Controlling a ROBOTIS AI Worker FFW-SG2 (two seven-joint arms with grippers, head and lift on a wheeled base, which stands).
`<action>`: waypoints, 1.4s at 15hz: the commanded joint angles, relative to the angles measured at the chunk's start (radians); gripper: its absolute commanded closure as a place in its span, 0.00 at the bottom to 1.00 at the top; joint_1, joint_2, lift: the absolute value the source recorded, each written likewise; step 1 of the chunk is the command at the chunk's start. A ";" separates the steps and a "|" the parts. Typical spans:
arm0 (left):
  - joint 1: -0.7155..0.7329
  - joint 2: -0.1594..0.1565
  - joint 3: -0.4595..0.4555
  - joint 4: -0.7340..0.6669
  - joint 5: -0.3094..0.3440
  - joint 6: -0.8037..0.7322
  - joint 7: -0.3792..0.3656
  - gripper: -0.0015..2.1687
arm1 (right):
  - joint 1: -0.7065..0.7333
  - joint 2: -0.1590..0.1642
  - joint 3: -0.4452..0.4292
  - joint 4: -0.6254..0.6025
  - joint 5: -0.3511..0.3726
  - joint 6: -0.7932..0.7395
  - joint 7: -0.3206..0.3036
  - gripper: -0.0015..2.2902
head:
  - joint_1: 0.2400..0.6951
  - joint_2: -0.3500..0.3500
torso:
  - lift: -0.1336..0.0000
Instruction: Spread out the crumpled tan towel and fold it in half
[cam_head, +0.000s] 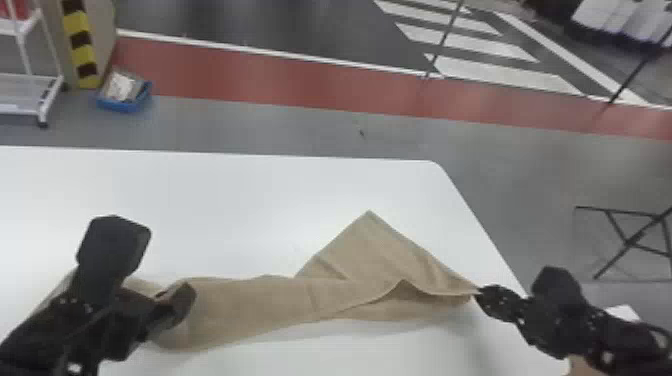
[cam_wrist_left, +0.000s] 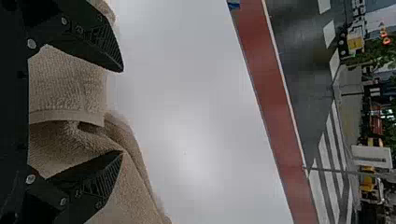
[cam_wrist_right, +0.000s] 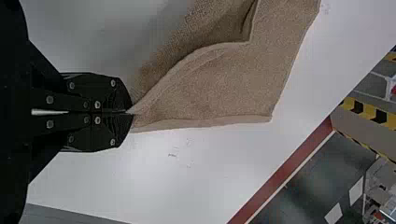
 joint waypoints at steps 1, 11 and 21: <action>-0.017 -0.002 -0.021 0.010 -0.053 0.035 -0.001 0.15 | 0.006 0.000 -0.007 0.003 -0.004 -0.013 -0.002 0.69 | 1.00 0.00 | 0.07; 0.012 0.007 0.011 -0.098 -0.107 0.222 -0.033 0.70 | 0.003 0.000 -0.016 0.031 -0.022 -0.034 -0.012 0.69 | 1.00 0.00 | 0.07; 0.203 0.007 0.279 -0.270 0.181 0.111 0.033 0.04 | 0.005 0.000 -0.037 0.034 -0.022 -0.028 -0.016 0.69 | 1.00 0.00 | 0.07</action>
